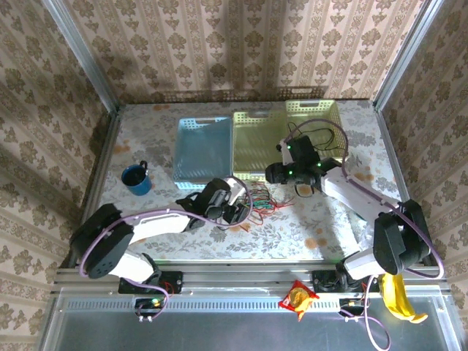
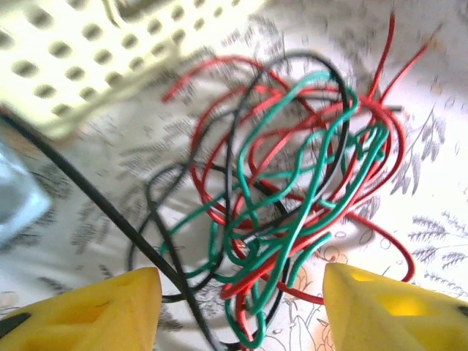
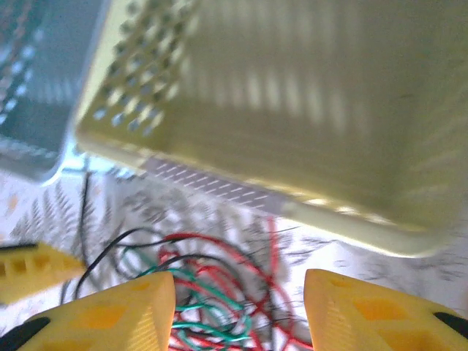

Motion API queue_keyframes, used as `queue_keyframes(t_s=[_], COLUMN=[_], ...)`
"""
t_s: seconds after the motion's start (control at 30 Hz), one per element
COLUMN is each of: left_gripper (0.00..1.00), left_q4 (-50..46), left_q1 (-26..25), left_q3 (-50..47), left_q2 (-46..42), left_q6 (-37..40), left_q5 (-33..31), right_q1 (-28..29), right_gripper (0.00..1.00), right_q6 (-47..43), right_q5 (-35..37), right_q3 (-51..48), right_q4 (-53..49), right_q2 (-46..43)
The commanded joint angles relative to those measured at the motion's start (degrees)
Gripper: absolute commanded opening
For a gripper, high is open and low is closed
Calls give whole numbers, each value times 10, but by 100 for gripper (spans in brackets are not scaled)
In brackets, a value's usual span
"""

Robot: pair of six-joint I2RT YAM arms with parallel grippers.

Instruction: Untangle the cables

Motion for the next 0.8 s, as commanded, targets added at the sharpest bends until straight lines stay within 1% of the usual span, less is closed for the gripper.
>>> queue_keyframes(t_s=[0.0,0.1,0.2,0.3,0.47,0.7,0.77], left_gripper=[66,69,70,71,71,69,69], left_q4=[6,9,4,0,5,22,22], left_q1=[18,33,47,49,49,48,46], left_q3=[-22,-35,-38,-35,-29,-20,-14], left_q2=[-50,-81,-85,-71,-38,-3,6], left_q6=[-39,-57,-62,-57,-59,-55,-49], left_q5=[-38,-61,-65,-63,-44,-24,-19], right_q1=[15,19,19,21,23,24,24], right_gripper=[50,47,44,40,35,32,28], right_q6=[-44,-48,-49,-50,-49,-53,-52], right_q5=[-37,-31,-35,-43,-38,-38,-41], right_q3=[16,24,27,32,40,31,25], right_q4=[-21,-37,-41,-37,-35,-38,-35], right_q2=[35,57,78,100,128,142,141])
